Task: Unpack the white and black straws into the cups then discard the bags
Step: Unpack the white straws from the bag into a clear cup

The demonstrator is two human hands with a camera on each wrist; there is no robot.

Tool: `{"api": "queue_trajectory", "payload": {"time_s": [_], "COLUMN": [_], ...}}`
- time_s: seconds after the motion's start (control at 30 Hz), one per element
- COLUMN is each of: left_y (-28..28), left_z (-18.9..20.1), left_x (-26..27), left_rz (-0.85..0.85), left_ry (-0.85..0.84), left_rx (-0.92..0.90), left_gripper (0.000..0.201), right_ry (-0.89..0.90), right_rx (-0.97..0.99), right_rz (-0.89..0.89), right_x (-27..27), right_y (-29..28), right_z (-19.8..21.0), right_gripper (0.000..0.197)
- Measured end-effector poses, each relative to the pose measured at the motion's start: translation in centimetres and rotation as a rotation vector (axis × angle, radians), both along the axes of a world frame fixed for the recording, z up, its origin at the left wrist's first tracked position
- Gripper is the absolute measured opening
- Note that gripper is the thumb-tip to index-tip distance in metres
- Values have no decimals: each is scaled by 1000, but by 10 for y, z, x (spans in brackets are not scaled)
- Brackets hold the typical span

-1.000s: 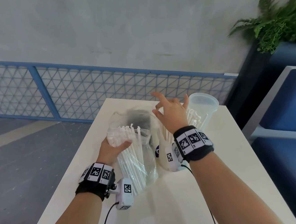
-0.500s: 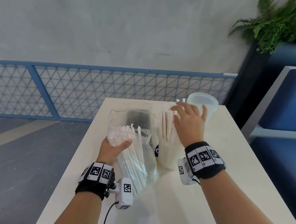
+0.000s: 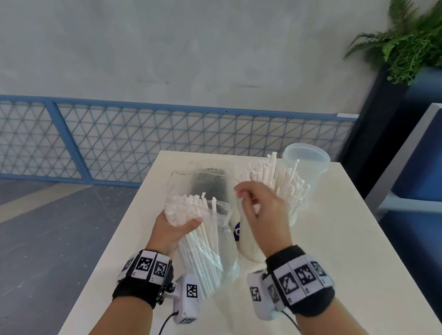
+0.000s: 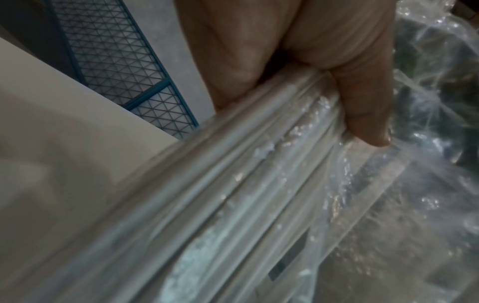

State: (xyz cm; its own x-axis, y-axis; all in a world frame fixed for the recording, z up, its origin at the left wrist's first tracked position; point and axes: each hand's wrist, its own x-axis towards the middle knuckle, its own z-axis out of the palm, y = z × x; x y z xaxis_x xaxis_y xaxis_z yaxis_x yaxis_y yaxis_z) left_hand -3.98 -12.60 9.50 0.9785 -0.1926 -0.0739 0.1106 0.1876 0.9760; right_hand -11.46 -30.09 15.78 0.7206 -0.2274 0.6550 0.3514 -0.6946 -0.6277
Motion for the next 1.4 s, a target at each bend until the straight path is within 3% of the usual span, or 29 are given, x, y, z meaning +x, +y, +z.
{"api": "queue_trajectory", "payload": {"time_s": [0.1, 0.27, 0.33, 0.43, 0.7, 0.83, 1.2, 1.4], "left_y": [-2, 2, 2, 1, 9, 9, 6, 2], "left_z": [0, 0, 0, 0, 0, 1, -6, -15], "left_x": [0, -3, -4, -5, -7, -8, -8, -5], "left_rz": [-32, -108, -152, -187, -377, -418, -360, -309], "left_ry": [-39, -87, -114, -145, -153, -129, -101, -42], "left_rx": [32, 63, 56, 78, 70, 61, 98, 47], "left_gripper": [36, 43, 47, 64, 106, 119, 127, 117], "right_ry": [275, 438, 551, 674, 763, 775, 829, 730], "right_rx": [-64, -22, 41, -58, 114, 119, 255, 339], "right_rz": [66, 42, 96, 114, 341, 314, 281, 239], "right_x": [10, 19, 19, 18, 17, 17, 18, 18], "right_y": [18, 23, 25, 27, 27, 33, 36, 40], "right_z": [-15, -19, -18, -16, -15, -17, -20, -30], "right_gripper": [19, 23, 31, 53, 50, 53, 37, 29]}}
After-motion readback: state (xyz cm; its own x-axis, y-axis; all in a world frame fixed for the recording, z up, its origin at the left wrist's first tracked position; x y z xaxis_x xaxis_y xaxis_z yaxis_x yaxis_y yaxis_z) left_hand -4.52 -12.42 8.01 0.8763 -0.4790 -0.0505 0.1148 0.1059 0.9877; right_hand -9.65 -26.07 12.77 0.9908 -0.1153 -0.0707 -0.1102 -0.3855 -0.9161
